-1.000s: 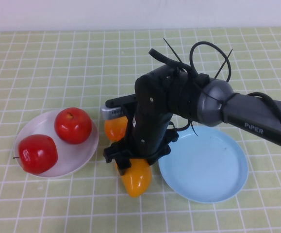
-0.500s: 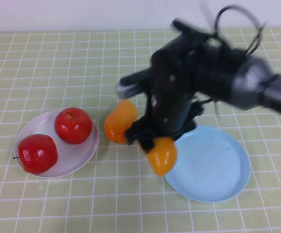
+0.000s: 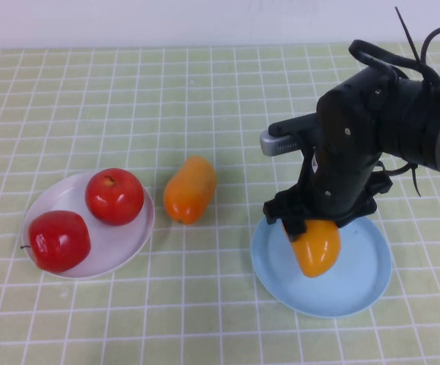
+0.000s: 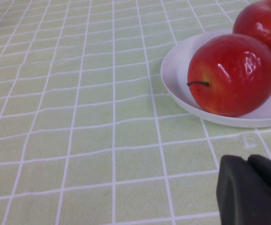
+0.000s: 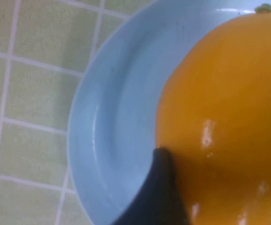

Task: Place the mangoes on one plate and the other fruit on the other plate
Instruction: Put another type of fruit in the right plate

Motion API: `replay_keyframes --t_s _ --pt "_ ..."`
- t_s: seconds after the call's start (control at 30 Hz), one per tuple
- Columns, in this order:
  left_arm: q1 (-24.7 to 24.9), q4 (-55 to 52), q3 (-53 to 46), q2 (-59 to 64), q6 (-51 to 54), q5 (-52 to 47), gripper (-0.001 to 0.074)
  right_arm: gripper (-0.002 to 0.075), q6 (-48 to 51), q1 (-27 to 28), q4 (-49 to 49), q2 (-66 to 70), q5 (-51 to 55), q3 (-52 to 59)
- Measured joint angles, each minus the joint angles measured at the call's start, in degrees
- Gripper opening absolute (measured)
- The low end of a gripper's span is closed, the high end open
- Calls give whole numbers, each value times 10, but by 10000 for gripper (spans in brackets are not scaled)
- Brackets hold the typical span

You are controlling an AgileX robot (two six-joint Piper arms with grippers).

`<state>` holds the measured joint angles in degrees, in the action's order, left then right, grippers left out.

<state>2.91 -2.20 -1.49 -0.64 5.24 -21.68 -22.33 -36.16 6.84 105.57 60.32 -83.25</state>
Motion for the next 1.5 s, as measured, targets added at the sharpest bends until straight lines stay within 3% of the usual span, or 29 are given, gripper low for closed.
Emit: replay_keyframes --t_s 0.13,0.23,0.43,0.63,0.83,1.23,1.5 --pt "0 0 0 0 0 0 4 640 0 0 -3 0 4 -4" --pt "0 0 0 0 0 0 4 673 -5 0 -3 0 35 -21" --pt "0 0 0 0 0 0 4 673 -14 0 -6 0 76 -76" --pt "0 0 0 0 0 0 4 663 -15 -3 -109 21 -28 -139" --pt "0 0 0 0 0 0 4 661 -15 -7 -143 136 -47 -254" --pt "0 0 0 0 0 0 4 661 -28 -8 -146 342 48 -534" --pt "0 0 0 0 0 0 4 659 -28 -8 -146 407 97 -600"
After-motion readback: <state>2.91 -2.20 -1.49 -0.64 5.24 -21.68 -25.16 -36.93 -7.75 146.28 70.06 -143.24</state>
